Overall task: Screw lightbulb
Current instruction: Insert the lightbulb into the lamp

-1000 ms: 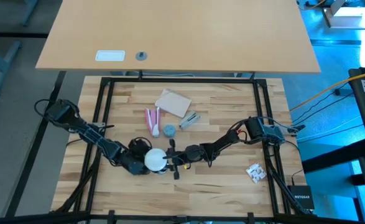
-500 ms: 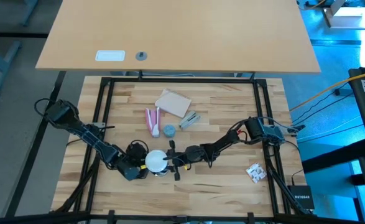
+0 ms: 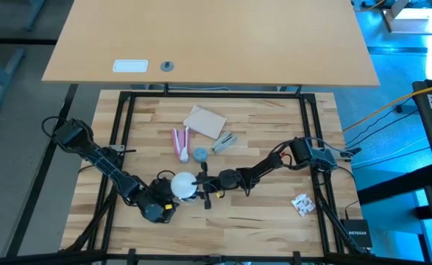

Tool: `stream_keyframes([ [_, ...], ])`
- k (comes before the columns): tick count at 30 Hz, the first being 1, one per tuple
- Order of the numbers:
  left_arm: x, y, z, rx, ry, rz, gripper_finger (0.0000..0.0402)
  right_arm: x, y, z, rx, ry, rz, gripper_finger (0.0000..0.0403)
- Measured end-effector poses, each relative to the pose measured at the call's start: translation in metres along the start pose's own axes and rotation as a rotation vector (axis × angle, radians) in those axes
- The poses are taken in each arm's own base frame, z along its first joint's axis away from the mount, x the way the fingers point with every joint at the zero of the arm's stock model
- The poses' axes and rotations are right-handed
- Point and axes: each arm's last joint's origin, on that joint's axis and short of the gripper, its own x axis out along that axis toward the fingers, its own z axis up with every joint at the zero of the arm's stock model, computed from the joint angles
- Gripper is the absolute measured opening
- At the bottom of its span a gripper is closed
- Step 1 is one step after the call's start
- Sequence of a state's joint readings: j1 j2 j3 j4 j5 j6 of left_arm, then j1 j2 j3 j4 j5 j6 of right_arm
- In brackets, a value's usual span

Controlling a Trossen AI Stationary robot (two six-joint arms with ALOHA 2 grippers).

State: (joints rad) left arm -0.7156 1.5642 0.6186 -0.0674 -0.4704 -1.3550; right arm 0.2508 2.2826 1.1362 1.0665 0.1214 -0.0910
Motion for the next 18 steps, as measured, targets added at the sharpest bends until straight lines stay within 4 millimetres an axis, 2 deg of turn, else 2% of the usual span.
stream_keyframes([
  [11, -0.003, -0.001, 0.005, 0.041, -0.118, 0.040, 0.0221, 0.000, 0.001, 0.000, 0.000, -0.003, 0.012, 0.0166],
  [18, -0.022, 0.003, 0.015, 0.057, -0.180, 0.080, 0.0221, 0.000, 0.001, 0.000, 0.000, -0.003, 0.020, 0.0166],
])
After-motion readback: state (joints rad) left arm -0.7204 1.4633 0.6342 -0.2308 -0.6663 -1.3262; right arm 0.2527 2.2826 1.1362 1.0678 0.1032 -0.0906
